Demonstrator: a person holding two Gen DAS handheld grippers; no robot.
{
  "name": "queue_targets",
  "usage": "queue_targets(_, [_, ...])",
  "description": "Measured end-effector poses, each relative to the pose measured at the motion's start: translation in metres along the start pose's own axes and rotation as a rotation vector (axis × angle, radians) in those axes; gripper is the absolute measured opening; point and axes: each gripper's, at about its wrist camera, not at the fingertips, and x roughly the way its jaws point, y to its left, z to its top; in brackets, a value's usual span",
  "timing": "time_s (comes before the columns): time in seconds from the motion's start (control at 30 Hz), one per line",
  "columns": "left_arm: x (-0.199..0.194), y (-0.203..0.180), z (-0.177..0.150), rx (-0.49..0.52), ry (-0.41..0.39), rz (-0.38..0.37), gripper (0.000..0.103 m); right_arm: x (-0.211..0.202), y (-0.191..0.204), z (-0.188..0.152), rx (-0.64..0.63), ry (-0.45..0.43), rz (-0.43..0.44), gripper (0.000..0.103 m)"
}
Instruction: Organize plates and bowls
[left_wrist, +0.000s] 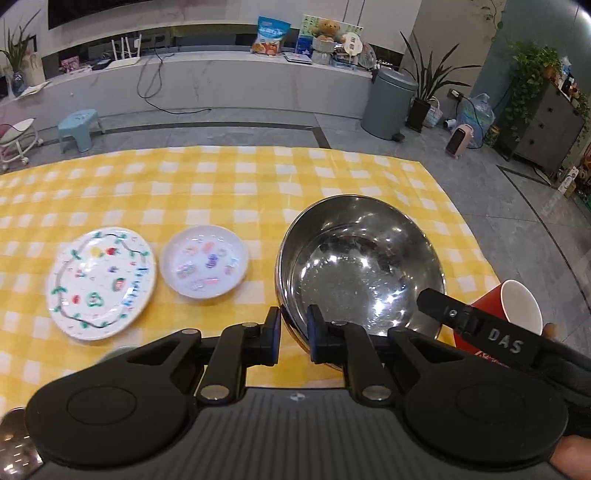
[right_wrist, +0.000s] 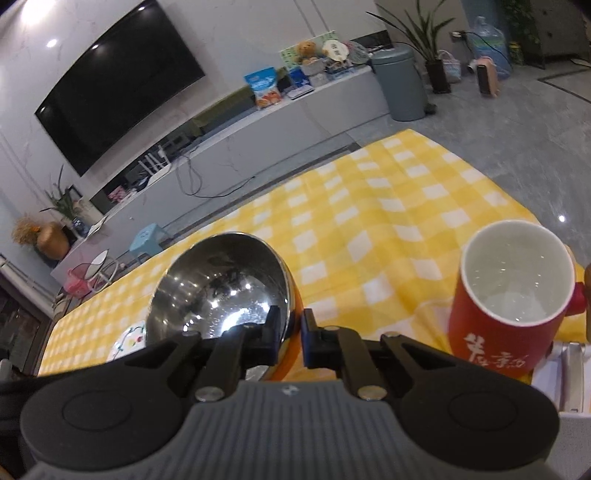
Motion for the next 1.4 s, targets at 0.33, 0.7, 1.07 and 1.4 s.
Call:
queue_targets(0.33, [-0.058, 0.041, -0.016, -0.043, -0.078, 0.072, 0.016, -0.02, 0.059, -0.018, -0.145, 0.004, 0.123, 0.007])
queue_targets(0.7, [-0.127, 0.088, -0.044, -0.08, -0.164, 0.081, 0.016, -0.056, 0.12, -0.046, -0.302, -0.017, 0.215, 0.006])
queue_targets(1.07, [-0.169, 0.162, -0.083, -0.263, -0.189, 0.1, 0.014, -0.07, 0.181, -0.095, -0.422, 0.043, 0.339, 0.007])
queue_targets(1.4, [-0.161, 0.207, -0.115, -0.298, -0.095, 0.107, 0.014, -0.058, 0.212, -0.131, -0.54, 0.162, 0.364, 0.009])
